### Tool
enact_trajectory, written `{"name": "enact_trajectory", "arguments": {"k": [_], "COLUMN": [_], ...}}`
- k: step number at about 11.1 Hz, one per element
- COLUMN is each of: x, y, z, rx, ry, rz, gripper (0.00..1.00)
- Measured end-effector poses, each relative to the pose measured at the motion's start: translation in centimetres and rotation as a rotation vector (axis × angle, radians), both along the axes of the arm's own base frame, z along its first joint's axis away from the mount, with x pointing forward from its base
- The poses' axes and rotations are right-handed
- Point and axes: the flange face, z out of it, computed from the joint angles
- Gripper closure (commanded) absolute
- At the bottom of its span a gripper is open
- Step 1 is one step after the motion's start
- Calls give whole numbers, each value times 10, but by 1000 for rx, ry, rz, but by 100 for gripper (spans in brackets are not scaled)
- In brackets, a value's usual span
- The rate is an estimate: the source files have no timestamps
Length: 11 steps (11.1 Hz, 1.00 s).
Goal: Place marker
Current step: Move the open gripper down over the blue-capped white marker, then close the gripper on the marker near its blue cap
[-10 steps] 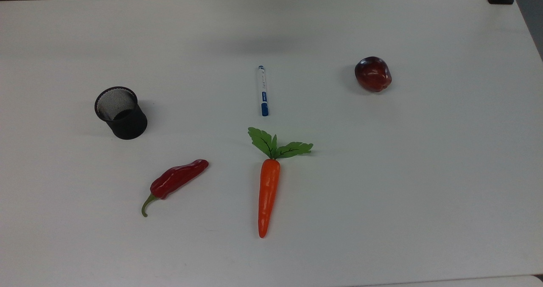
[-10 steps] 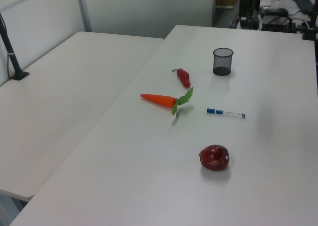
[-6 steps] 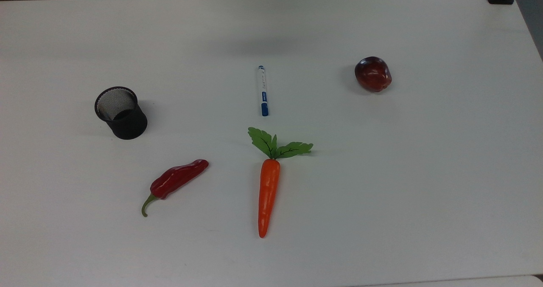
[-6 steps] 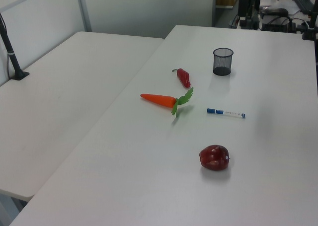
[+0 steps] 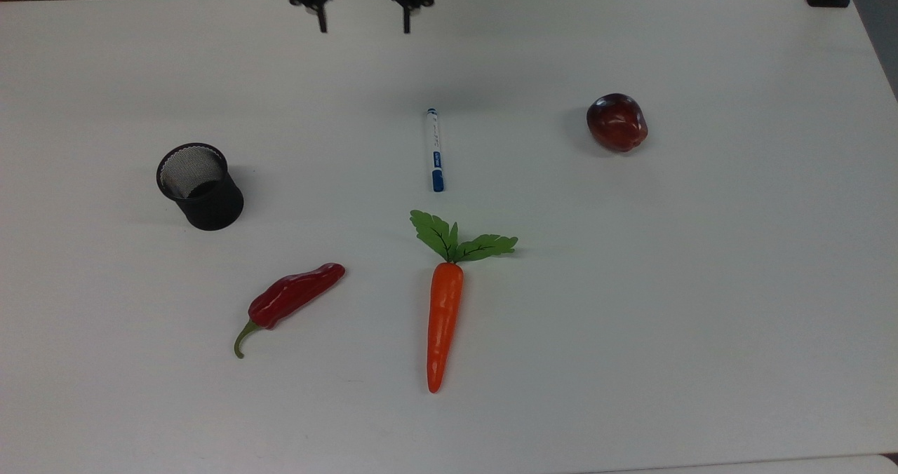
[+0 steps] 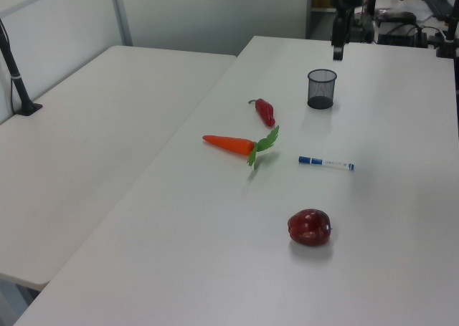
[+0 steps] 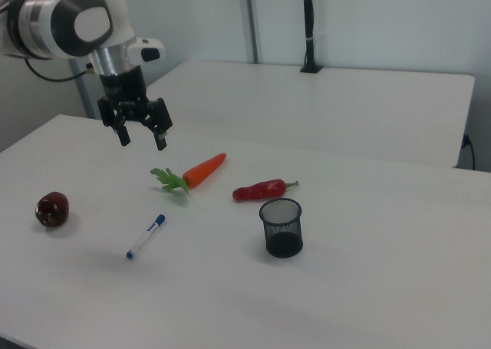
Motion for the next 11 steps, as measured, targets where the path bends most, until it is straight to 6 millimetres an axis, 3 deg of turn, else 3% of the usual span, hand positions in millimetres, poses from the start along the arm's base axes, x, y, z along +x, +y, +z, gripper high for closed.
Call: {"name": "enact_trajectory", "arguments": {"k": [3,7,9,11], "x": [1,4,7,13], "y": [40,47,57,66], "z": [-63,-142,-186,-214], "rx": [2,9,13,19], "ry": [27,51,65,64], "rz": [37,45,23,9], "gripper": [0,1,9,23]}}
